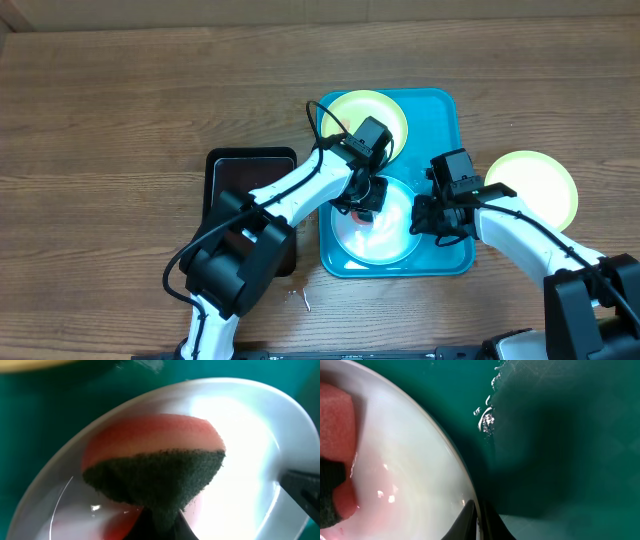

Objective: Clean dirty plates on tray and stack at the side
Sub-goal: 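Scrub the white plate with the sponge in the left gripper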

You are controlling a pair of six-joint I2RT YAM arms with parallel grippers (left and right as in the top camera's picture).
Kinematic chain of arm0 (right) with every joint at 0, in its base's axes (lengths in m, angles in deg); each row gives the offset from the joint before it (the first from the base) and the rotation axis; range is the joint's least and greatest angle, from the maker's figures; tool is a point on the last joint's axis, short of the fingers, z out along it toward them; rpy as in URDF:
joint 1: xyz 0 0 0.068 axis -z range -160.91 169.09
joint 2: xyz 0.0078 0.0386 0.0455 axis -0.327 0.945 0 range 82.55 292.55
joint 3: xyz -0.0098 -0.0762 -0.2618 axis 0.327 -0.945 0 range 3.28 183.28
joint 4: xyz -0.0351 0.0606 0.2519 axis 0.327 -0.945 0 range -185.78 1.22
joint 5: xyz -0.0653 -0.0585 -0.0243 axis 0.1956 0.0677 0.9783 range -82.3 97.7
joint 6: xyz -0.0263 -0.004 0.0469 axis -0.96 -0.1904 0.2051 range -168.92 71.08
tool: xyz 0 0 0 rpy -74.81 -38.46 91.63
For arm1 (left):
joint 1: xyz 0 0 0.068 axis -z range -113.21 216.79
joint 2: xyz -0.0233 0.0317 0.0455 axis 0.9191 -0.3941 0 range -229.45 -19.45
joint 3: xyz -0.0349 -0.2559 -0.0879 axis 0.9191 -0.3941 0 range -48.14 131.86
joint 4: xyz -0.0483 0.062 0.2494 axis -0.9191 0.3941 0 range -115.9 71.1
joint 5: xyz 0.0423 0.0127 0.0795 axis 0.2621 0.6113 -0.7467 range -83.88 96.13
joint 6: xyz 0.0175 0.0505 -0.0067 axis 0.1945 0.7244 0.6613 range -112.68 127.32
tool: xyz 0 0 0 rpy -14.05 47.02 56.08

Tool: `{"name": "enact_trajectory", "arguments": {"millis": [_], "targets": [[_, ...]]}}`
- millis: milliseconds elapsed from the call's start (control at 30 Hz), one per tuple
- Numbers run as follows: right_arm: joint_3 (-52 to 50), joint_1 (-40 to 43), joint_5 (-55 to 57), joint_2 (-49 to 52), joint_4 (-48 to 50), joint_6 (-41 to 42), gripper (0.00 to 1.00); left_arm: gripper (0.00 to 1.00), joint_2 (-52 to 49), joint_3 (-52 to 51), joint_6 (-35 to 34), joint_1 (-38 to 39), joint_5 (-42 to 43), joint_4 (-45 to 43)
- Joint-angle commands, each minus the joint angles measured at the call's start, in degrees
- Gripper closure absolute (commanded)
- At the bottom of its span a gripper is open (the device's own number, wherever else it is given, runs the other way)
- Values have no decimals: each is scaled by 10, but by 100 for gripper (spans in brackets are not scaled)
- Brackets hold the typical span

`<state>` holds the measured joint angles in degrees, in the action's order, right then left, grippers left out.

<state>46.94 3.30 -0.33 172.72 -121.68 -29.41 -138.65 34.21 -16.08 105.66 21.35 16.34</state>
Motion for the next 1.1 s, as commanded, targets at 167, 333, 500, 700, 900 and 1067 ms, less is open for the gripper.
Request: {"name": "enact_trajectory", "arguments": {"millis": [167,333,500,700,900,1067], "targets": [[-9,-2,13,3,-1,4,94,96,-32,1,5,5,174,66],[-9,-2,13,3,-1,4,94,96,-31,2,-46,2,57,122],[-9,-2,13,3,-1,4,94,96,-31,31,-98,-15,-100,170],[-9,-2,13,3,-1,4,94,96,-31,56,-105,-17,-271,182],[-9,-2,13,3,-1,4,94,96,-32,57,-86,-17,-287,146],[-9,-2,13,3,-1,4,94,96,-33,43,7,-17,80,20]]}}
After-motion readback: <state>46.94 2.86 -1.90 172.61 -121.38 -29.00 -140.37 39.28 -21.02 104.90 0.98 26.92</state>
